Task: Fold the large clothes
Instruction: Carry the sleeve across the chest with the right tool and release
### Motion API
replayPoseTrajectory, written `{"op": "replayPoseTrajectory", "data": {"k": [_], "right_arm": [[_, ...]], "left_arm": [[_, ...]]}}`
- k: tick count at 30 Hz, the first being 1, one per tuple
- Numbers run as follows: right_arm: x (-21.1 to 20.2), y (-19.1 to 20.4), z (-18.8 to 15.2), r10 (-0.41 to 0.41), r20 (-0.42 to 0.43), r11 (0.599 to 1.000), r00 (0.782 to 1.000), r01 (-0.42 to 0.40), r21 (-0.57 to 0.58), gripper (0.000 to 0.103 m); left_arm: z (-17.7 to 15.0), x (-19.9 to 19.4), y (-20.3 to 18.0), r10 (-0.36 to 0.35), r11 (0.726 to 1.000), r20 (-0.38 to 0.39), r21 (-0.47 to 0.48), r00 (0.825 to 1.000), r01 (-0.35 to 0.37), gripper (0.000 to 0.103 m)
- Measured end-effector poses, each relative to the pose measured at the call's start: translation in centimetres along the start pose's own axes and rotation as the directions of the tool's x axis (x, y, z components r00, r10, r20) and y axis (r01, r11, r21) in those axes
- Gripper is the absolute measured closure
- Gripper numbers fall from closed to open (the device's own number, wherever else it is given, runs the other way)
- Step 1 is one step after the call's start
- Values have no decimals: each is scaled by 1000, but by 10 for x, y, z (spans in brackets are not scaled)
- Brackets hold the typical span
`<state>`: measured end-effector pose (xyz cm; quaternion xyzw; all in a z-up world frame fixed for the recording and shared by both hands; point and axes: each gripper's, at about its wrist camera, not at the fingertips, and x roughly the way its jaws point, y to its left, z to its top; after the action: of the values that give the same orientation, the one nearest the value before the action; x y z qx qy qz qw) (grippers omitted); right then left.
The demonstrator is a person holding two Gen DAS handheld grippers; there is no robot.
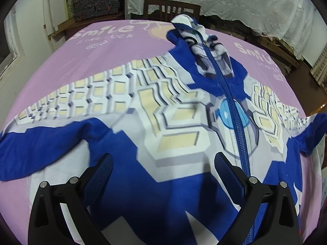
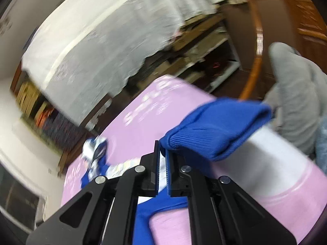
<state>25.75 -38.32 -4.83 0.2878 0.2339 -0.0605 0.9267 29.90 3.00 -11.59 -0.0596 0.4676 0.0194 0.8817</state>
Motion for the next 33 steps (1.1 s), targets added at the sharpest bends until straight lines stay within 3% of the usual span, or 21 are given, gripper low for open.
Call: {"op": "replayPoseTrajectory", "data": {"k": [4, 7, 10, 13, 15, 17, 19, 22, 24, 26, 28, 30, 31, 33], "right_arm": [[17, 59, -32, 39, -94, 988, 995, -53, -147, 98], [35, 85, -59, 52, -195, 973, 979, -93, -210, 98], [64, 99, -94, 37, -355, 953, 934, -140, -269, 95], [88, 94, -122, -33, -487, 940, 873, -138, -311, 94], [80, 85, -122, 11, -498, 946, 867, -170, -275, 82], [66, 78, -117, 92, -514, 956, 853, -220, -193, 59], [53, 69, -107, 126, -480, 962, 868, -225, -153, 55], [37, 60, -90, 157, -422, 970, 893, -219, -102, 55], [39, 63, -83, 128, -408, 974, 904, -193, -121, 56], [48, 73, -83, 98, -410, 974, 907, -172, -149, 85], [57, 93, -85, 158, -440, 961, 884, -240, -138, 85], [59, 121, -92, 219, -468, 925, 856, -335, -180, 66], [58, 134, -92, 241, -482, 905, 842, -375, -203, 49], [49, 143, -86, 249, -428, 902, 869, -368, -224, 44]], "left_arm": [[4, -4, 7, 7, 1000, 13, -27, 1000, -7, 3], [5, -3, 12, 0, 999, 8, -43, 1000, 0, 3], [5, -2, 13, -3, 999, 3, -43, 1000, 3, 3], [4, -1, 12, -4, 999, 0, -38, 1000, 4, 3], [4, -1, 11, -1, 999, 0, -34, 1000, 1, 3], [3, 0, 10, 0, 999, -1, -33, 1000, 0, 3], [3, 1, 10, 2, 999, -5, -33, 1000, -2, 3], [1, 2, 8, 1, 999, -7, -32, 1000, -1, 3], [1, 2, 7, -1, 1000, -9, -27, 1000, 1, 3], [1, 2, 6, -5, 1000, -9, -22, 1000, 5, 3], [0, 0, 4, -11, 1000, -5, -16, 1000, 11, 3], [0, 0, 3, -18, 1000, -3, -12, 1000, 18, 3], [0, 0, 3, -25, 1000, -5, -11, 1000, 25, 3], [0, -1, 3, -49, 999, -12, -13, 999, 49, 3]]}}
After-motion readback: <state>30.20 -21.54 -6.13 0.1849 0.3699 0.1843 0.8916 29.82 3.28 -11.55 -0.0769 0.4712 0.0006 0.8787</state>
